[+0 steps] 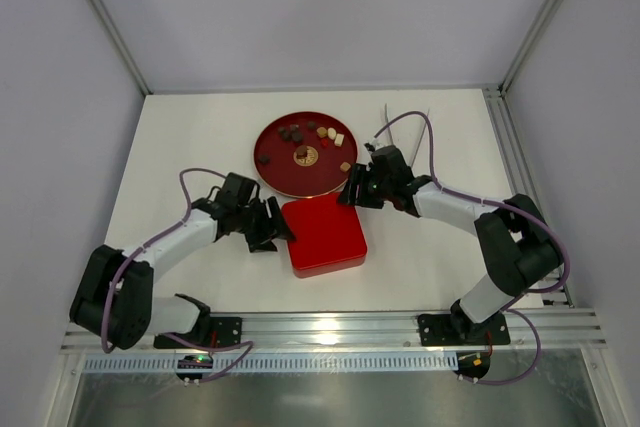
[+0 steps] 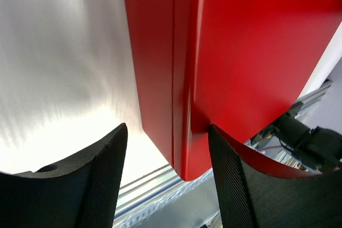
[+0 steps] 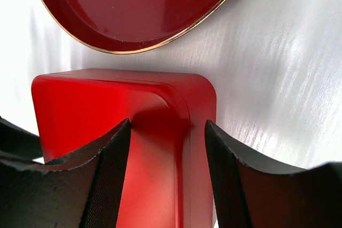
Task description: Pack the chocolate
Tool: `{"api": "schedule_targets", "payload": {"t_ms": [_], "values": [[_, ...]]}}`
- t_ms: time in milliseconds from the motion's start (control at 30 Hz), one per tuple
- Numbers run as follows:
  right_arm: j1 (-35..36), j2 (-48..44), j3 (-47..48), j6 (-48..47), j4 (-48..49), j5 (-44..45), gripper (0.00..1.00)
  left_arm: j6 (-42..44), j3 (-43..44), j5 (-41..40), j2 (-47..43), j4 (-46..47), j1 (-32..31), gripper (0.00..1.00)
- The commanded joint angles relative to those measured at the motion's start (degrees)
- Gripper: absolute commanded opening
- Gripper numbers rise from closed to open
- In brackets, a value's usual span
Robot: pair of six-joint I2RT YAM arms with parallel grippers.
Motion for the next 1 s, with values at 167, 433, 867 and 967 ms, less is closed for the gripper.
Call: {"api": "schedule_targets", "payload": {"t_ms": [167,433,867,967], "values": [[0.1,2.6,-0.8,-2.2,-8.8,6.2,0.58,-1.0,-5.4,-3.2,-2.2,-7.0,-5.0,0.53],[0.1,2.2,-0.9,-2.2,-8.9,6.3,0.58,-3.6,-8.9,-6.9,-2.0,-8.7,-5.6,0.38],[1.3,-3.3,-5.5,-0.7,-7.8,4.9,0.58,-4.2,-4.9,-12.2,-0.3,-11.1,-5.0,0.37],[1.9,-6.0,-8.0,0.6,-7.8,4.7,0.58,-4.2,-4.2,-13.1,-0.3,-11.0,-4.4,0.38]]}}
